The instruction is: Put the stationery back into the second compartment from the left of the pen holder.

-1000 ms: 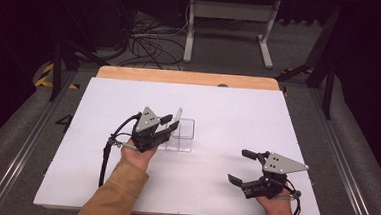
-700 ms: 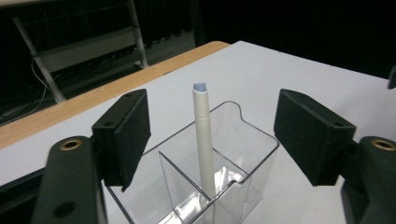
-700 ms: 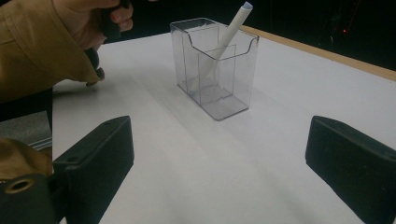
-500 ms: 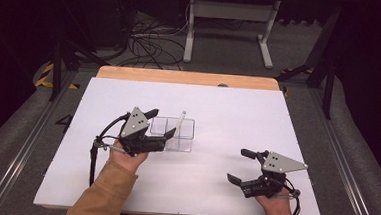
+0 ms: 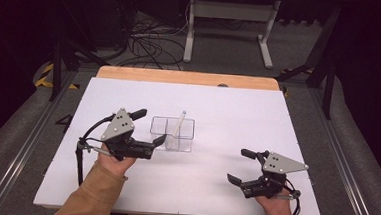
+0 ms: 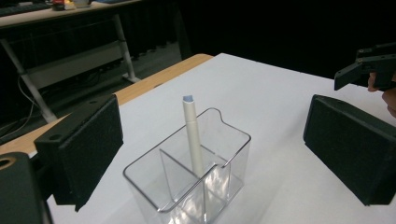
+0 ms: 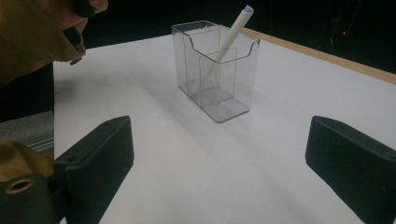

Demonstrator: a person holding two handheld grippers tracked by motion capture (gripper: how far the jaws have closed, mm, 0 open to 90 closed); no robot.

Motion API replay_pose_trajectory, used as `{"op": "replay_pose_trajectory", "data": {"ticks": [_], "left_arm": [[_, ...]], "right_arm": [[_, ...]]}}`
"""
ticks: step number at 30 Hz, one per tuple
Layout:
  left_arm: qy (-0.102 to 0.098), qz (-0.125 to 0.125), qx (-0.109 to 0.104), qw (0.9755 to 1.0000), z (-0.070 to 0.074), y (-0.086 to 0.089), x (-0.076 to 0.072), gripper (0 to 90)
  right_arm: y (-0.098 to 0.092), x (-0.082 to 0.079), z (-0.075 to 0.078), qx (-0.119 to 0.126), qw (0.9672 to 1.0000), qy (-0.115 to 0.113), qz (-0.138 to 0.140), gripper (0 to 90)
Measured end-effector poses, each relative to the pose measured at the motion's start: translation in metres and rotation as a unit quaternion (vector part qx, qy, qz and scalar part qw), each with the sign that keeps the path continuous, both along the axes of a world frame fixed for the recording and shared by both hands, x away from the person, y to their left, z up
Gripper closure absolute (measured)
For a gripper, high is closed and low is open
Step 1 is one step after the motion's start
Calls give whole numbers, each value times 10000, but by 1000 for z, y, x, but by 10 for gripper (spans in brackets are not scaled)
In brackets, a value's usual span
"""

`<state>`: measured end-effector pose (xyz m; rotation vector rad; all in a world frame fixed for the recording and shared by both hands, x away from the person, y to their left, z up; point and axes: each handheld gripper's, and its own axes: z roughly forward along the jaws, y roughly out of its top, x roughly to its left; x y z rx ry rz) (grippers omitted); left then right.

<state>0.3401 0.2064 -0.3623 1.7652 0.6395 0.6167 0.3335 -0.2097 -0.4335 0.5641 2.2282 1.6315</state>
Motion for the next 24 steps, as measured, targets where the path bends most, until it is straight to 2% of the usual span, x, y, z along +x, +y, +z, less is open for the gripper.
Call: {"op": "replay_pose_trajectory", "data": {"ticks": [5,8,12,17,22,24], "left_arm": [[68,-60,-23,10000,1,19,-7,44],[48,-1,-14,10000,0,31,-12,32],[117,-48,-128,9998,-6,47,-17,28],[149,-93,-15,9998,-12,60,-21,24],[272,-120,-97,9995,-22,71,-21,16],[237,-60,-5,9997,-26,75,-21,12]], "right_arm": [[0,-1,1,28,10000,-9,2,85],[0,-1,1,29,10000,-12,-1,84],[0,-2,1,22,10000,-24,-11,82],[0,-3,2,-6,10000,-87,-41,82],[0,-2,1,-50,9999,-85,-46,82],[0,-3,1,-70,9999,-103,-47,81]]}}
